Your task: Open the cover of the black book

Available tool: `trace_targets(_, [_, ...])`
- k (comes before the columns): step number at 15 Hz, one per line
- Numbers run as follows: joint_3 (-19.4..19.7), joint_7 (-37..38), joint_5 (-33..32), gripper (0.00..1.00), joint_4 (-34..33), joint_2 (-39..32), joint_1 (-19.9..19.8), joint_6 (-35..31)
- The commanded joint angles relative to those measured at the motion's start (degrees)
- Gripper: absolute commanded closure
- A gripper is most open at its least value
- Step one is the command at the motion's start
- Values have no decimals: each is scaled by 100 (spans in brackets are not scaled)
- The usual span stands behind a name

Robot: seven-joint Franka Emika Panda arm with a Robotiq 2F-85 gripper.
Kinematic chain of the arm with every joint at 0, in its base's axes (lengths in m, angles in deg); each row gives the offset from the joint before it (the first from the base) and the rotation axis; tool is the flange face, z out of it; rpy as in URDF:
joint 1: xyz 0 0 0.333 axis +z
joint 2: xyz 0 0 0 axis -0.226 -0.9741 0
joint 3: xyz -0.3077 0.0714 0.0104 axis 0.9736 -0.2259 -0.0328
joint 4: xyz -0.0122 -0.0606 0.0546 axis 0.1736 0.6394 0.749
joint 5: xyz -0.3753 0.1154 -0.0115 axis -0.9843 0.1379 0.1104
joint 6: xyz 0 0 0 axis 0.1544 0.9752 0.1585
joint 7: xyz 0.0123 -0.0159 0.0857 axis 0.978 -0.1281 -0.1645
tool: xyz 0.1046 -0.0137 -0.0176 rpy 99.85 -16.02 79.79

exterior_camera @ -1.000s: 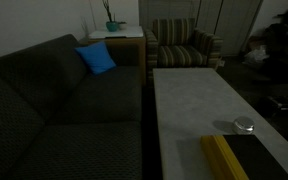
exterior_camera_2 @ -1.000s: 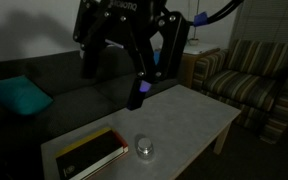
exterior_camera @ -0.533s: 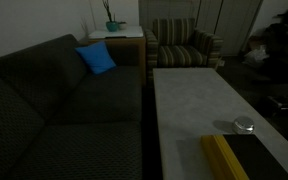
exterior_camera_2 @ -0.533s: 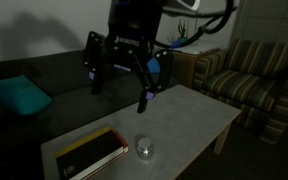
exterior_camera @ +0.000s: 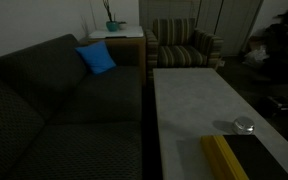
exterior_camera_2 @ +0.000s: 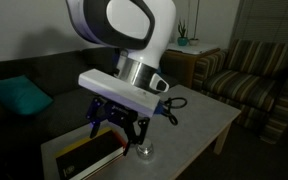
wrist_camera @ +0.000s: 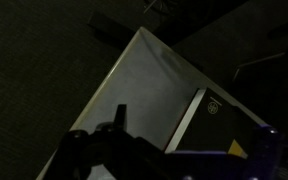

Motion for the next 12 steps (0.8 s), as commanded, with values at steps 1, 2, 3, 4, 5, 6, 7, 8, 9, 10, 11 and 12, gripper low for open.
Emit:
trace_targets(1, [-113,54,-84,0,-88,-109,-130,12])
trace_targets(2, [-113,44,-83,0,-131,-143,-144,12])
trace_targets(3, [-113,38,-81,0,-156,-138,-154,13])
trace_targets(4, [-112,34,-80,0,-170,-128,-162,14])
trace_targets(5, [-113,33,-78,0,-174,-119,-165,14])
trace_targets(6, [-114,32,-78,0,-175,-117,-165,14])
trace_targets(7, [-115,32,-77,0,-175,-117,-166,14])
trace_targets(8, [-116,32,-77,0,-175,-117,-165,14])
trace_targets(9, [-116,32,-77,0,-175,-117,-165,14])
trace_targets(10, [-116,32,-77,0,-175,-117,-166,14])
trace_targets(11, [-117,32,-77,0,-175,-117,-166,14])
trace_targets(12, [-117,31,-77,0,-175,-117,-166,14])
